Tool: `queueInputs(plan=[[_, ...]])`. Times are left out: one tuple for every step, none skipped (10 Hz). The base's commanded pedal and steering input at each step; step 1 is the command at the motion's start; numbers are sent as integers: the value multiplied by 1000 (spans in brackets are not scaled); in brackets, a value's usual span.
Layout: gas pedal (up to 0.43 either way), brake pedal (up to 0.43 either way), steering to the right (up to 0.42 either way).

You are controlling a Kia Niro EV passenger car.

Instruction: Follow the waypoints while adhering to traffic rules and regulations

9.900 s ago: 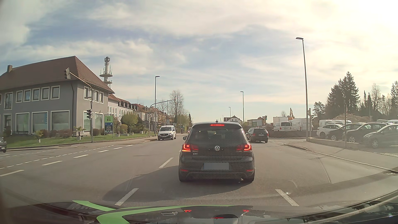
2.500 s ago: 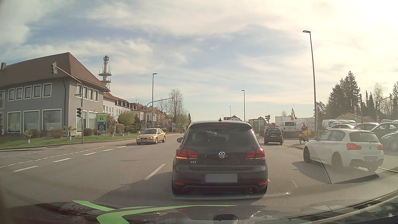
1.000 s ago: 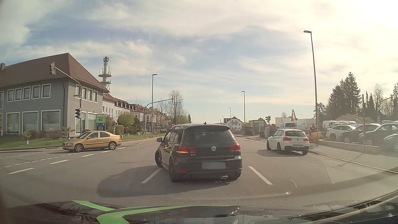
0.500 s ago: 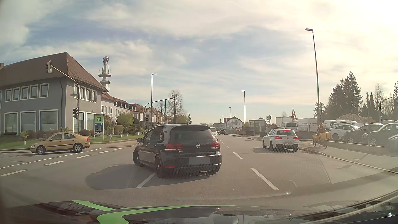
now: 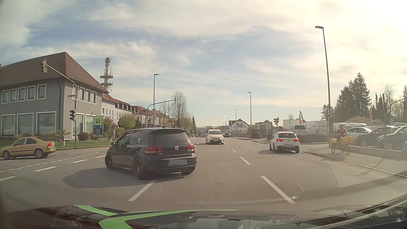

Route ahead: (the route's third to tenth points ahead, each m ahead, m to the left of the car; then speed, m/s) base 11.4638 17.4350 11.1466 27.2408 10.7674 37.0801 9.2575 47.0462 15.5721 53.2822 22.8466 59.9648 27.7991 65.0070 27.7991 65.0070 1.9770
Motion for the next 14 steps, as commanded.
queueInputs(plan=[[220, 0, 1], [220, 0, 1], [220, 0, 1], [220, 0, 0], [220, 0, -1], [220, 0, -1], [220, 0, -3], [220, 0, -11], [220, 0, -22], [220, 0, -34], [220, 0, -53], [220, 0, -84], [220, 0, -114], [220, 0, -141]])
